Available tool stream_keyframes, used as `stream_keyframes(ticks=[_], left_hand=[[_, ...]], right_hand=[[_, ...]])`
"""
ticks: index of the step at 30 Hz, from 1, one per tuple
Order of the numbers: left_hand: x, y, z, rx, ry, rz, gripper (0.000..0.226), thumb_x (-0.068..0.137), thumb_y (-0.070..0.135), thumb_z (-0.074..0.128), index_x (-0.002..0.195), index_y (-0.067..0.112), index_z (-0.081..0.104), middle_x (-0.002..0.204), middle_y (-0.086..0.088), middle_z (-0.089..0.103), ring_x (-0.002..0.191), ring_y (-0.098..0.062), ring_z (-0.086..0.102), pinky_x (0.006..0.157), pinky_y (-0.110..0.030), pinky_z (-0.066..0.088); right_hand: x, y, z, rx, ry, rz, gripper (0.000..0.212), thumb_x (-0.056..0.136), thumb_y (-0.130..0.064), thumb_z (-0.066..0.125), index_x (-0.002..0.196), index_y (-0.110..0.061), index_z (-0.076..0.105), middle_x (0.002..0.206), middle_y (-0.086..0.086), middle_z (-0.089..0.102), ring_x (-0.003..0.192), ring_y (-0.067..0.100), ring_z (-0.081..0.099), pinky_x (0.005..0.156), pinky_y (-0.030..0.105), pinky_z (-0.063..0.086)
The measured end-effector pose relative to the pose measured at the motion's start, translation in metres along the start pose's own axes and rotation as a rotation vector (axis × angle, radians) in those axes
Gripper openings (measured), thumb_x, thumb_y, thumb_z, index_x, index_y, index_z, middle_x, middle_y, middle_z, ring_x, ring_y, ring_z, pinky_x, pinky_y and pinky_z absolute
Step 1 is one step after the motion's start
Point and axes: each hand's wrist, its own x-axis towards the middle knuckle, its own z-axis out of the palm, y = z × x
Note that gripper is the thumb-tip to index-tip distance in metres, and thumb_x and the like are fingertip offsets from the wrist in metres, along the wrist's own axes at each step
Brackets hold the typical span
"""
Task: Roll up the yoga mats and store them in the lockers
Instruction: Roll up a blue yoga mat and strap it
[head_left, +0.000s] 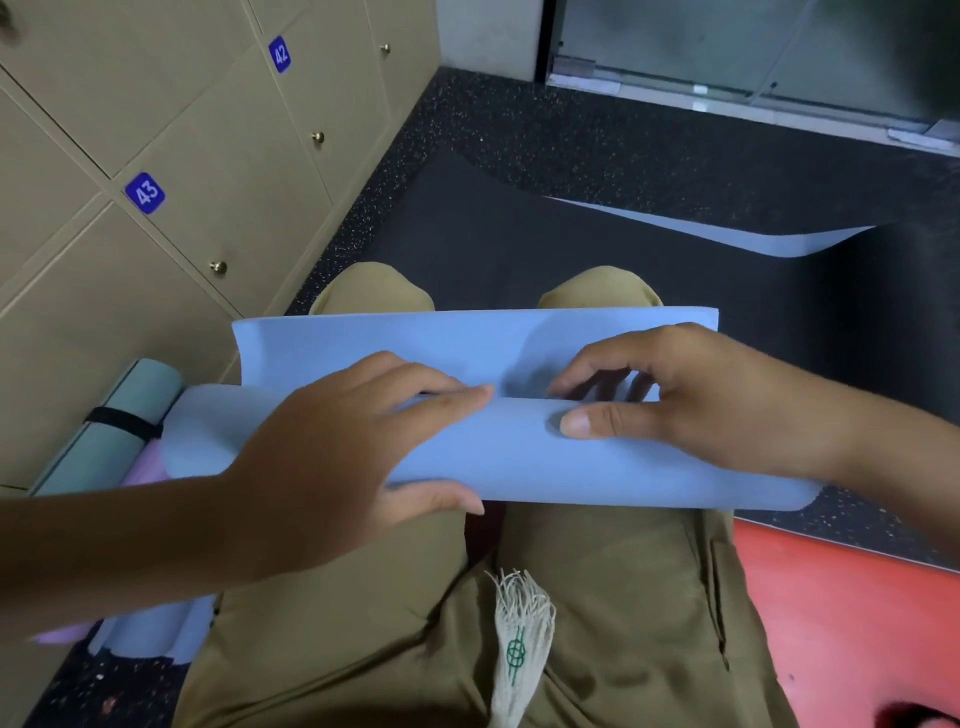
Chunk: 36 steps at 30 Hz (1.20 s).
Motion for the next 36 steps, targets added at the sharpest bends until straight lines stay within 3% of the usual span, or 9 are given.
stream_keyframes(ticks=[6, 10, 12, 15, 17, 20, 24, 30, 36], left_hand=[[0.021, -0.016, 0.0, -0.052, -0.119, -0.063, 0.076, 0.089, 0.085, 0.035, 0.141, 0.034, 0.058, 0.119, 0.025, 0.058, 0.108, 0.0, 0.052, 0.091, -0.023, 0.044], [0.035, -0.024, -0.004, -0.138, -0.196, -0.128, 0.085, 0.077, 0.095, 0.032, 0.14, 0.043, 0.056, 0.114, 0.049, 0.045, 0.116, 0.022, 0.038, 0.103, -0.003, 0.022], [0.035, -0.02, -0.006, -0.152, -0.157, -0.153, 0.082, 0.076, 0.093, 0.036, 0.136, 0.043, 0.06, 0.116, 0.046, 0.051, 0.118, 0.021, 0.04, 0.103, 0.0, 0.019], [0.031, -0.008, -0.009, -0.116, -0.043, -0.13, 0.057, 0.087, 0.069, 0.054, 0.128, 0.032, 0.065, 0.122, 0.023, 0.062, 0.115, 0.003, 0.051, 0.104, -0.005, 0.025], [0.027, -0.004, -0.01, -0.044, 0.008, -0.062, 0.052, 0.089, 0.059, 0.057, 0.129, 0.027, 0.066, 0.128, 0.015, 0.061, 0.117, -0.006, 0.055, 0.105, -0.018, 0.034], [0.022, 0.0, -0.007, 0.052, 0.019, -0.001, 0.057, 0.09, 0.057, 0.057, 0.133, 0.02, 0.067, 0.135, 0.008, 0.06, 0.119, -0.018, 0.059, 0.101, -0.036, 0.043], [0.026, -0.002, 0.002, 0.099, 0.003, -0.032, 0.069, 0.091, 0.061, 0.054, 0.141, 0.014, 0.06, 0.14, 0.003, 0.059, 0.124, -0.022, 0.059, 0.104, -0.038, 0.042], [0.05, -0.016, 0.009, 0.135, -0.024, -0.001, 0.082, 0.088, 0.071, 0.056, 0.142, 0.009, 0.057, 0.135, 0.0, 0.062, 0.118, -0.022, 0.061, 0.098, -0.04, 0.048], [0.075, -0.034, 0.011, 0.161, -0.036, 0.038, 0.083, 0.084, 0.079, 0.054, 0.131, 0.012, 0.063, 0.113, 0.0, 0.067, 0.095, -0.023, 0.065, 0.078, -0.044, 0.055]], right_hand=[[-0.021, 0.002, 0.027, -0.438, 0.35, -0.117, 0.045, 0.09, -0.069, 0.05, 0.116, -0.036, 0.066, 0.106, -0.021, 0.064, 0.101, 0.005, 0.057, 0.075, 0.018, 0.047], [-0.021, 0.011, 0.038, -0.425, 0.443, -0.148, 0.046, 0.094, -0.063, 0.05, 0.12, -0.03, 0.068, 0.105, -0.015, 0.069, 0.097, 0.01, 0.061, 0.078, 0.025, 0.049], [-0.017, 0.012, 0.036, -0.407, 0.461, -0.151, 0.045, 0.095, -0.061, 0.049, 0.12, -0.029, 0.069, 0.102, -0.015, 0.07, 0.093, 0.01, 0.062, 0.073, 0.024, 0.049], [-0.01, 0.009, 0.03, -0.375, 0.428, -0.131, 0.044, 0.095, -0.064, 0.046, 0.115, -0.033, 0.07, 0.096, -0.015, 0.071, 0.09, 0.009, 0.063, 0.068, 0.027, 0.052], [-0.003, 0.01, 0.023, -0.32, 0.383, -0.103, 0.047, 0.093, -0.068, 0.044, 0.113, -0.035, 0.071, 0.097, -0.016, 0.071, 0.093, 0.006, 0.063, 0.073, 0.027, 0.053], [0.012, 0.013, 0.01, -0.171, 0.276, -0.051, 0.049, 0.093, -0.073, 0.045, 0.111, -0.037, 0.073, 0.101, -0.022, 0.072, 0.099, -0.001, 0.063, 0.083, 0.023, 0.049], [0.03, 0.014, -0.003, -0.101, 0.171, 0.038, 0.041, 0.091, -0.063, 0.05, 0.108, -0.035, 0.076, 0.102, -0.019, 0.074, 0.099, 0.0, 0.063, 0.085, 0.024, 0.047], [0.033, 0.021, 0.001, -0.224, 0.438, -0.046, 0.033, 0.098, -0.05, 0.051, 0.104, -0.03, 0.075, 0.094, -0.016, 0.073, 0.091, 0.004, 0.065, 0.077, 0.031, 0.054], [0.009, 0.029, 0.023, -0.415, 0.551, -0.093, 0.039, 0.097, -0.05, 0.054, 0.124, -0.025, 0.066, 0.118, -0.011, 0.066, 0.106, 0.014, 0.059, 0.09, 0.033, 0.047]])
